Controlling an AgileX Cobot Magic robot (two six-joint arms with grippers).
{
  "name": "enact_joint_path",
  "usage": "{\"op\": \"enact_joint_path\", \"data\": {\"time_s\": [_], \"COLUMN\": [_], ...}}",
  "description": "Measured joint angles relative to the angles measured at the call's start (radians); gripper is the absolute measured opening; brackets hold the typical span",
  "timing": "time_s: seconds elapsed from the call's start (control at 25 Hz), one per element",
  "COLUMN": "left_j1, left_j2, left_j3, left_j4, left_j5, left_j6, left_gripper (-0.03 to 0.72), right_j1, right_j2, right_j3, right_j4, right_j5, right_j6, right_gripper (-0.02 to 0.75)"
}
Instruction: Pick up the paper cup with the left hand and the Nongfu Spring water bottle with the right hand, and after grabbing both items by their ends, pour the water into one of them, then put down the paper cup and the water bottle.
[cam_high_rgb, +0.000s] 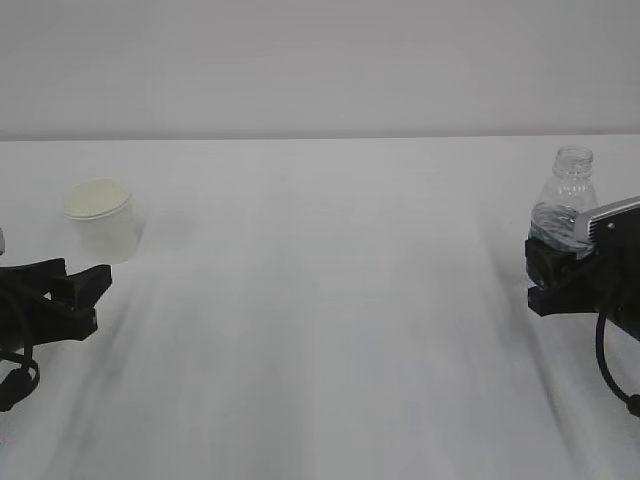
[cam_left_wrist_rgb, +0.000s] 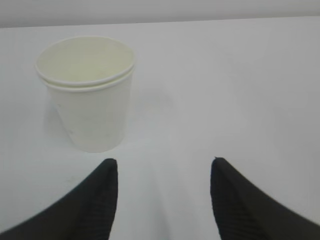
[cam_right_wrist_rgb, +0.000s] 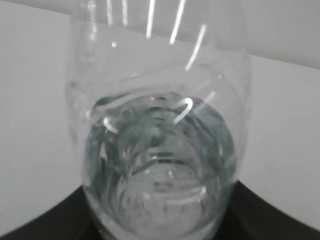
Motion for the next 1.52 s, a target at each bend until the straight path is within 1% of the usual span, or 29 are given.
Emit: {"op": "enact_joint_path", "data": {"time_s": [0.48,0.68,0.92,1.08,1.32,1.44,1.52], "left_j1": [0.000,0.000,0.000,0.000,0.000,0.000,0.000], "left_j2": [0.000,0.000,0.000,0.011,0.097,0.132,0.136], "left_j3": [0.000,0.000,0.000,-0.020,-0.063,-0.082,-0.081], "left_j4": [0.002,0.002,0.002,0.000,-0.008,-0.022,-0.027], "left_j5": [0.000,0.000,0.000,-0.001,-0.001,-0.001,-0.001], "left_j6": [0.008,0.014,0.018,0.023,0.048,0.069,0.077], "left_gripper": [0.420,0.420,0.417,0.414,0.414,0.440,0.492], "right_j1": [0.000,0.000,0.000,0.000,0.000,0.000,0.000], "right_j2": [0.000,-0.006,-0.064,-0.074,-0.074,-0.074,-0.074], "right_j3": [0.000,0.000,0.028,0.032,0.032,0.034,0.034], "right_j4": [-0.008,-0.065,-0.076,-0.069,-0.069,-0.069,-0.069], "right_j5": [0.000,0.000,0.000,0.000,0.000,0.000,0.000], "right_j6": [-0.030,-0.031,-0.031,-0.031,-0.031,-0.031,-0.031], "right_gripper": [0.356,0.356,0.356,0.356,0.356,0.356,0.356]}}
